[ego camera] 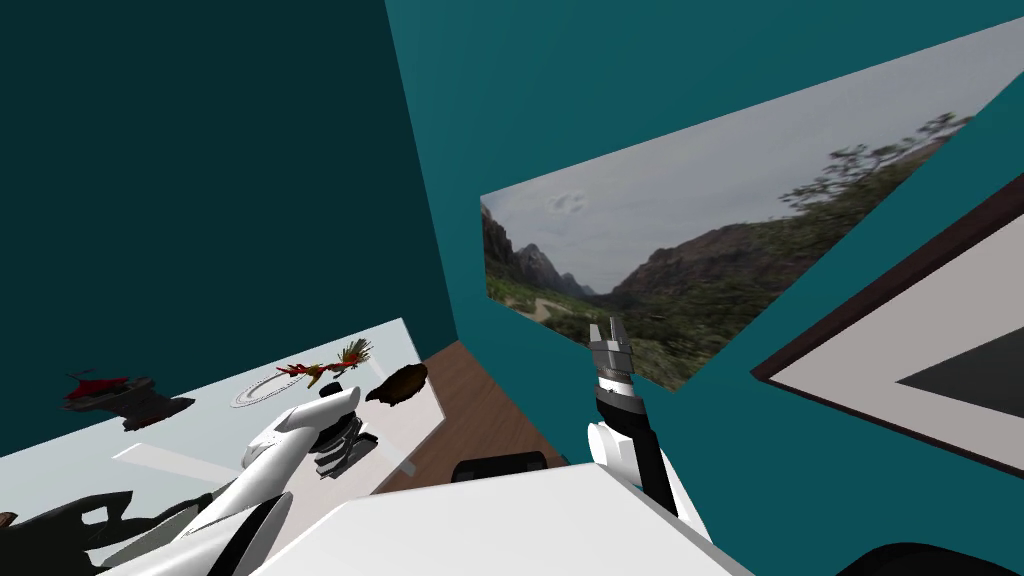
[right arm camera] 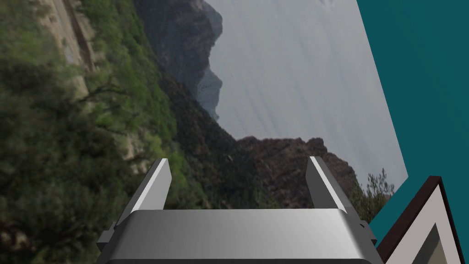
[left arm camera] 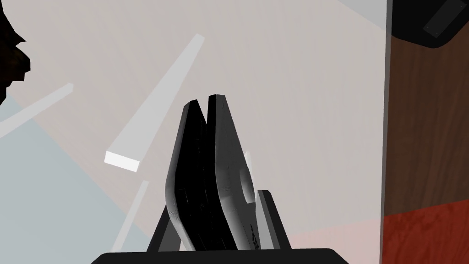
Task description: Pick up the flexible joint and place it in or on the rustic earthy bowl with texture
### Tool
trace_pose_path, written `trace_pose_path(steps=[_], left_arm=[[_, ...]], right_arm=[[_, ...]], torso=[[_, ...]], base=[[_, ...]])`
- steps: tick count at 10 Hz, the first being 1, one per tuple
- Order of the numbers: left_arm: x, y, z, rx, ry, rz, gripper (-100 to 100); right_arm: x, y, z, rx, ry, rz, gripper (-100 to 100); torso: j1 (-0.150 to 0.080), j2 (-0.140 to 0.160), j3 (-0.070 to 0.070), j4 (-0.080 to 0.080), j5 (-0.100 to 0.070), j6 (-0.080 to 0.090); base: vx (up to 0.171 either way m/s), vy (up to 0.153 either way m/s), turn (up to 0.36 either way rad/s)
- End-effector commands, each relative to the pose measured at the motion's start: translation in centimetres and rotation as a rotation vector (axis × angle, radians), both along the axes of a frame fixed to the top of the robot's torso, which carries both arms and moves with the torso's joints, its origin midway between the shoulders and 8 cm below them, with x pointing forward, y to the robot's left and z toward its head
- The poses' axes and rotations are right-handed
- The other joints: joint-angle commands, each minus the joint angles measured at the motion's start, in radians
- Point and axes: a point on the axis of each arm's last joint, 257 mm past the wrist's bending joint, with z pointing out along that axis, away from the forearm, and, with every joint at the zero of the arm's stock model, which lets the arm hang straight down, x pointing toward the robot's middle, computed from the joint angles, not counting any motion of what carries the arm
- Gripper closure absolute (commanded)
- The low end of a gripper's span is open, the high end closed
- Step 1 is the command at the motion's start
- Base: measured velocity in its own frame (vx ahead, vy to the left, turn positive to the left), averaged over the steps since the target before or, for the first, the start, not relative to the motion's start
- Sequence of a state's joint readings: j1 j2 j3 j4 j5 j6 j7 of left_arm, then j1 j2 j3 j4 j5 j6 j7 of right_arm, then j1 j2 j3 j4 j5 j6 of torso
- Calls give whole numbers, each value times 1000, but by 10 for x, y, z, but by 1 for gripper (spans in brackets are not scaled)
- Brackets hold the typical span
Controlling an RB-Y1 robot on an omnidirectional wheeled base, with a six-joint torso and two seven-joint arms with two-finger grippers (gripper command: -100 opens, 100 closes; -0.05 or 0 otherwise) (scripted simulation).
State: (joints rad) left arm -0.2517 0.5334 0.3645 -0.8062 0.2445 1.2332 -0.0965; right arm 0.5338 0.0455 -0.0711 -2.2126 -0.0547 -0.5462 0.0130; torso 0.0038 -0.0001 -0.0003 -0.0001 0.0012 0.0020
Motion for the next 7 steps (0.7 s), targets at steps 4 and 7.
trace_pose_path(steps=[4, 7], left_arm=[[3, -10, 9, 7, -6, 20, 100], [-2, -16, 16, 15, -3, 53, 100]], right_arm=[[0, 0, 0, 0, 0, 0, 0], [0, 0, 0, 0, 0, 0, 0]], torso=[[1, 1, 0, 0, 0, -1], [1, 2, 1, 0, 0, -1]], base=[[-21, 40, -44], [-31, 44, -47]])
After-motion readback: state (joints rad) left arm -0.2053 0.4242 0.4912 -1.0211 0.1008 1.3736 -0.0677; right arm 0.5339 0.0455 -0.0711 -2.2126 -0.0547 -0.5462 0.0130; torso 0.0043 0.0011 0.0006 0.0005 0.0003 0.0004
